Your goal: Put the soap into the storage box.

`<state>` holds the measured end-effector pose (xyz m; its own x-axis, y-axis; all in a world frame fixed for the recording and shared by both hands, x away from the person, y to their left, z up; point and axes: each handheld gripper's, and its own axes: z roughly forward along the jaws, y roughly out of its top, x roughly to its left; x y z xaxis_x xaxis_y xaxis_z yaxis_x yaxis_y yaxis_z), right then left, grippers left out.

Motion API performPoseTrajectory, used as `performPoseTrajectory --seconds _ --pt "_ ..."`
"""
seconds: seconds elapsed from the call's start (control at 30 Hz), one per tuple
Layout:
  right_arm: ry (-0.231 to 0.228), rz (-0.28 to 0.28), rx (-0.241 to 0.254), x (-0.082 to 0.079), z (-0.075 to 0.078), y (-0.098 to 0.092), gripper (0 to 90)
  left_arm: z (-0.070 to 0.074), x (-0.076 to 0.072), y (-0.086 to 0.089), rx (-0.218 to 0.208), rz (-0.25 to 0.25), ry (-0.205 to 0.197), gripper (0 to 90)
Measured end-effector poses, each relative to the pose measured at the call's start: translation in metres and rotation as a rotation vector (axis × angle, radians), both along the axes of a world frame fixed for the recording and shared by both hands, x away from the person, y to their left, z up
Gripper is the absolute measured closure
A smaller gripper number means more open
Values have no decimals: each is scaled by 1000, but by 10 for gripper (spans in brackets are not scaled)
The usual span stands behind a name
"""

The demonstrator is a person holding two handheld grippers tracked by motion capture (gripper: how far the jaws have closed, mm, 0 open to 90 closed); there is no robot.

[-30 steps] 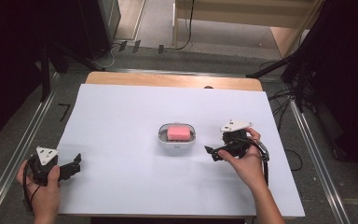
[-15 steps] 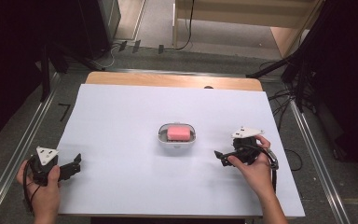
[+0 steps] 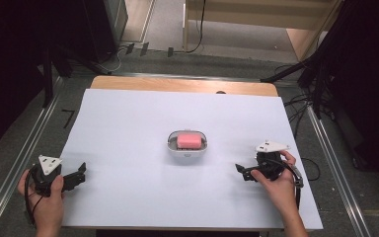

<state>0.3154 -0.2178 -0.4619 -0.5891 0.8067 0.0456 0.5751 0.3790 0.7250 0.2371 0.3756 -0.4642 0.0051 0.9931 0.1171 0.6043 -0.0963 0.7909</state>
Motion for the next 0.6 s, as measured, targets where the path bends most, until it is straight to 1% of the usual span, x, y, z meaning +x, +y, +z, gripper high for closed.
performPoseTrajectory --seconds 0.03,0.13,0.2,0.33,0.47,0.6 --pt "1 -9 9 -2 -2 -4 0 0 0 0 0 1 0 77" --pt "2 -18 13 -4 -3 -8 0 0 0 0 0 1 0 77" --pt "2 -31 20 -6 -4 -14 0 0 0 0 1 1 -2 77" --pt "-2 -40 23 -9 -6 -20 0 0 0 0 1 1 -1 77" --pt "-1 -69 30 -15 -9 -32 0 0 0 0 2 0 -2 77" --pt "-4 -82 34 -19 -12 -39 0 0 0 0 3 0 0 77"
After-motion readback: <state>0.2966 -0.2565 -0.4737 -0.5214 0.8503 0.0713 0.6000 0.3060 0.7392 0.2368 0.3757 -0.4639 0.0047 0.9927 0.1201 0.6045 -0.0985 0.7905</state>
